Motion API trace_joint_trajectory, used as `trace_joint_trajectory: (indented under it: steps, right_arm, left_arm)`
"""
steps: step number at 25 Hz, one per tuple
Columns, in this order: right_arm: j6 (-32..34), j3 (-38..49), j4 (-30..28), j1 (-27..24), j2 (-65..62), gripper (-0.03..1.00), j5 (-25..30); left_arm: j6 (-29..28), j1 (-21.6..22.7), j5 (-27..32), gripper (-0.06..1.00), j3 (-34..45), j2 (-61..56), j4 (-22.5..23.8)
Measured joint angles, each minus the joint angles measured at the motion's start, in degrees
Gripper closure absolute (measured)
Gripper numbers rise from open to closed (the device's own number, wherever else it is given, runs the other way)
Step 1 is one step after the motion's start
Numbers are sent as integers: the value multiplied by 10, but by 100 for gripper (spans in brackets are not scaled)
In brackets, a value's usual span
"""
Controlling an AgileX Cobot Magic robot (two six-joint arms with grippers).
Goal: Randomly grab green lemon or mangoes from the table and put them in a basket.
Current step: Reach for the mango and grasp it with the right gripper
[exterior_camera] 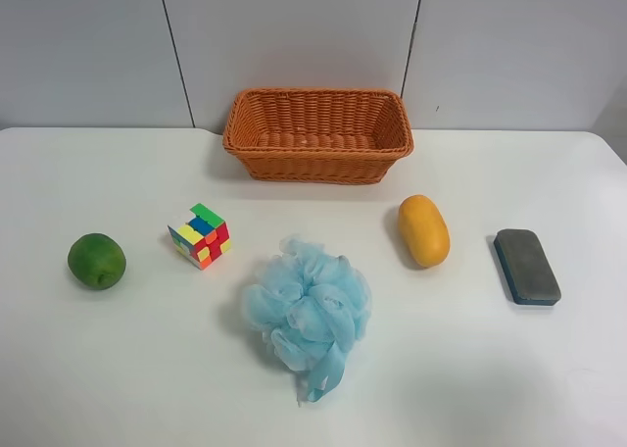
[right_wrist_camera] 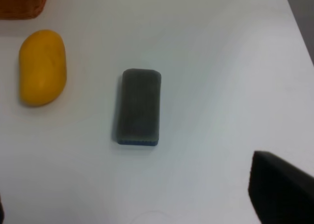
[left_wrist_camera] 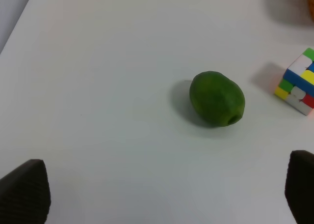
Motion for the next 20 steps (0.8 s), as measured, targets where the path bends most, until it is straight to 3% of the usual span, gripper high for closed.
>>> trace_joint_trajectory:
  steps: [5,15,20]
  right_arm:
    - [-7,-82,19,0,129,-2,-42]
    - [-22,-331,13,0,538,-2,-46]
    - [-22,-371,1,0,701,-2,-64]
  left_arm:
    - [0,0,0,0,0,0,0]
    - [0,0,0,0,0,0,0]
    - [0,0,0,0,0,0,0]
